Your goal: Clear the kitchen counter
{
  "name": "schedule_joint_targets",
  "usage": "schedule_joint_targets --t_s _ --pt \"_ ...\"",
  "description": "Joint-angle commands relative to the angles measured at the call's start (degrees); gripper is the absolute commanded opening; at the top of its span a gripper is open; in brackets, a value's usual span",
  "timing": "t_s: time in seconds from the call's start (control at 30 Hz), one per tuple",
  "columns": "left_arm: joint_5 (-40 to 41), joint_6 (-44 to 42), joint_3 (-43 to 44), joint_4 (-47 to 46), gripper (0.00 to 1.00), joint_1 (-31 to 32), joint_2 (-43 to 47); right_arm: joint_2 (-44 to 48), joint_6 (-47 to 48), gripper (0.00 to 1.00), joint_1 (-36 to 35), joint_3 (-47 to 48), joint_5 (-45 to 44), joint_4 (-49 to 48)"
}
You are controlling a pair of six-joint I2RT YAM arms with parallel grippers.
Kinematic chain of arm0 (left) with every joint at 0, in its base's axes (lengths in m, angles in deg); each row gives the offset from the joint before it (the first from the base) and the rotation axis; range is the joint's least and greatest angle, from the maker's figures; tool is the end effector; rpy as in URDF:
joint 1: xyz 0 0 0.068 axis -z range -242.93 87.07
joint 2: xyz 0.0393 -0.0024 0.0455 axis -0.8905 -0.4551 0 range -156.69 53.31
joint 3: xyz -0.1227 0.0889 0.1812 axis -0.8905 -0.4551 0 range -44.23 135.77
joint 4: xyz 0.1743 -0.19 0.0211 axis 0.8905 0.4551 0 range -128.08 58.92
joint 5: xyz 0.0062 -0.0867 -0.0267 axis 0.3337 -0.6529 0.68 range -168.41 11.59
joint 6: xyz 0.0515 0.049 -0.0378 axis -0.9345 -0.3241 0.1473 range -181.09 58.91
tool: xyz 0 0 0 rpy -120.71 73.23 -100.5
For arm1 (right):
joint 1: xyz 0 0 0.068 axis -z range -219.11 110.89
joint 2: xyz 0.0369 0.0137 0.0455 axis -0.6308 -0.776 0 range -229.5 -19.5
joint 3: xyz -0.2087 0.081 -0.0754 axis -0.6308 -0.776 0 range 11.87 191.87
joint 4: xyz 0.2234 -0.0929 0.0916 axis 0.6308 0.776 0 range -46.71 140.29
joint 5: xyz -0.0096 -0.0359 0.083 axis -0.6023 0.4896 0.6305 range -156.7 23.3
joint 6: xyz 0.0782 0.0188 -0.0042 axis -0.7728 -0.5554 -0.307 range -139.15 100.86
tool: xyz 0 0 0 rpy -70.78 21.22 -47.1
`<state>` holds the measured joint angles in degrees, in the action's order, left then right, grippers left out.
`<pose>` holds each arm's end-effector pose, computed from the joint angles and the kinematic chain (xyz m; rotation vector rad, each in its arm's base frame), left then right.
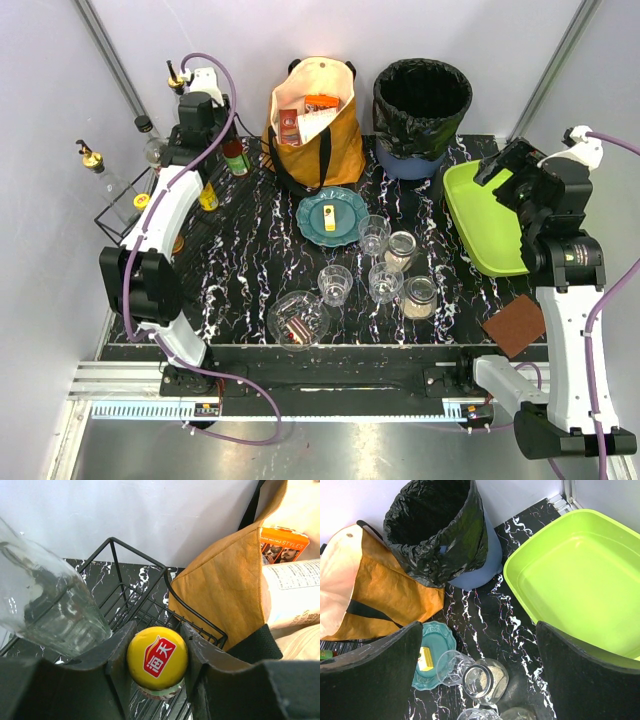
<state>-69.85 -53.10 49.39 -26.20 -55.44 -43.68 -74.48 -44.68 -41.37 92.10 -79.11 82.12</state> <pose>0.4281 -0.0459 0.3460 -0.1127 1.8307 -0.0527 0.2221 -0.0062 0.4228 0.5134 1.7302 0.1505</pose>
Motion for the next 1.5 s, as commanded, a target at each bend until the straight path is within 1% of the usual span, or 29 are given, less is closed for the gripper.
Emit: schedule_joint_targets --t_s 0.0,0.13,0.23,0.43,0.47,0.5,0.57,0.63,0.73,0.8,0.9,1.0,1.07,1.13,1.2,1.23,1.3,1.37,1.47 --pt "-1.3 -2.6 1.2 -13.8 0.03 -0.1 1.5 0.0 0.1 0.99 -0.3 0.2 -0.6 -1.2" --pt "-1.4 -4.0 -0.6 -14.7 0.06 -0.1 1.9 0.0 0.1 0.99 -0.3 -0.2 -1.0 -1.1" --pt "-0.8 -4.2 -4.0 -16.7 0.1 -0.1 3.0 0.0 0.1 0.99 -0.3 -0.2 -0.9 -1.0" --pt "0.4 -3.9 -3.6 -14.6 0.23 -0.3 2.2 -0.1 -0.2 0.99 -0.3 -0.2 -0.8 -1.0" --pt "0.7 -4.1 -3.6 -14.5 0.26 -0.2 2.2 -0.1 -0.2 0.99 -0.3 -0.2 -0.7 -1.0" --pt "0.8 -4.1 -3.5 -14.4 0.33 -0.2 2.0 -0.1 -0.2 0.99 -0.3 -0.2 -0.5 -1.0" --pt "0.8 -4.2 -3.1 -14.1 0.5 -0.2 2.1 -0.1 -0.2 0.99 -0.3 -0.2 -0.5 -0.9" --pt "0.3 -4.1 -2.7 -14.2 0.7 -0.2 2.2 0.0 -0.2 0.99 -0.3 0.0 -0.5 -0.8" --pt "-0.1 -4.0 -1.3 -14.0 0.89 -0.2 2.6 0.3 -0.2 1.0 -0.3 0.0 -0.3 -0.5" --pt "-0.6 -3.9 1.3 -12.3 0.94 -0.2 2.6 -0.3 0.2 1.0 -0.3 1.0 1.5 0.4" --pt "-1.7 -3.7 5.4 -9.5 0.99 -0.2 2.9 -1.4 0.7 1.0 -0.3 3.4 3.5 2.1" --pt "-4.4 -2.5 7.4 -8.6 0.99 -0.3 4.6 -2.1 1.7 1.0 -0.3 4.2 5.2 2.7" --pt "-7.3 -1.8 8.0 -8.3 0.99 -0.2 6.4 -2.2 2.3 1.0 -0.3 4.5 7.5 3.4" --pt "-12.0 -1.0 7.7 -8.2 0.99 -0.1 8.6 -2.5 3.6 1.0 -0.3 4.6 10.9 4.1" --pt "-18.4 0.1 7.8 -7.4 0.99 -0.2 10.8 -3.6 5.3 1.0 -0.3 5.0 16.9 5.6" --pt "-21.7 0.4 7.6 -7.0 0.99 -0.1 11.8 -4.4 6.5 1.0 -0.3 5.6 21.4 7.8" --pt "-30.8 1.8 7.3 -6.0 0.99 -0.2 13.5 -6.7 7.1 1.0 -0.4 6.9 26.3 11.8" --pt "-39.7 4.3 6.3 -6.3 0.99 -0.1 15.2 -8.1 7.1 1.0 -0.4 6.5 28.0 14.3" --pt "-51.3 10.6 2.5 -9.3 0.99 0.2 17.6 -7.6 6.4 1.0 -0.4 2.9 26.7 15.9"
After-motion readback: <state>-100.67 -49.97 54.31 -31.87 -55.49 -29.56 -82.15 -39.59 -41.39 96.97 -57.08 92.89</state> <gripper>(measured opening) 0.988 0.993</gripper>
